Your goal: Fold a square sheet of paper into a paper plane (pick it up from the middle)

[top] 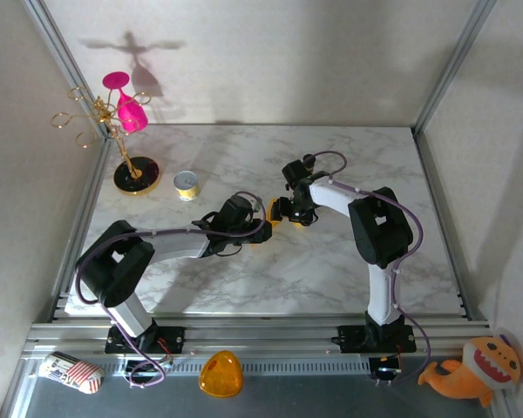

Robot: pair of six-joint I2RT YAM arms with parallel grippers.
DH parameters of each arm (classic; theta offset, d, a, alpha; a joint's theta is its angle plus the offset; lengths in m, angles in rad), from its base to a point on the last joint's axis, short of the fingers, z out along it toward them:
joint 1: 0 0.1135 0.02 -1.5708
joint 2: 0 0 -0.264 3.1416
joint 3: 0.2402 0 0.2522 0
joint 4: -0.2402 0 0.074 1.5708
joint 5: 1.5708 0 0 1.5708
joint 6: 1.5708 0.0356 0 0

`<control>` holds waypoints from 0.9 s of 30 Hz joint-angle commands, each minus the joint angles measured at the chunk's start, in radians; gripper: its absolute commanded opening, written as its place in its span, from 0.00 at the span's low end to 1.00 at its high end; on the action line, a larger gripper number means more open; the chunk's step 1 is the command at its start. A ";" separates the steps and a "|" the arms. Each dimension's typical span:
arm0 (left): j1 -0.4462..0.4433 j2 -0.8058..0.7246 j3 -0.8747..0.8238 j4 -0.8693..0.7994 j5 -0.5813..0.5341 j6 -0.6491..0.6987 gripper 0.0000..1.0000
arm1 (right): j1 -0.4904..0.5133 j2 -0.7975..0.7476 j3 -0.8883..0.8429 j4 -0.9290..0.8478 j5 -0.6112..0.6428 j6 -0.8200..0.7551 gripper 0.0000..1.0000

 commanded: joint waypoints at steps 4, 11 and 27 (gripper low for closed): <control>-0.015 0.068 0.043 -0.070 -0.100 0.131 0.31 | -0.045 0.269 -0.111 0.067 0.262 -0.029 0.70; -0.024 0.095 0.059 -0.054 -0.106 0.203 0.34 | -0.045 0.269 -0.108 0.064 0.263 -0.031 0.70; -0.043 0.132 0.033 -0.004 -0.159 0.333 0.34 | -0.045 0.270 -0.109 0.063 0.262 -0.034 0.70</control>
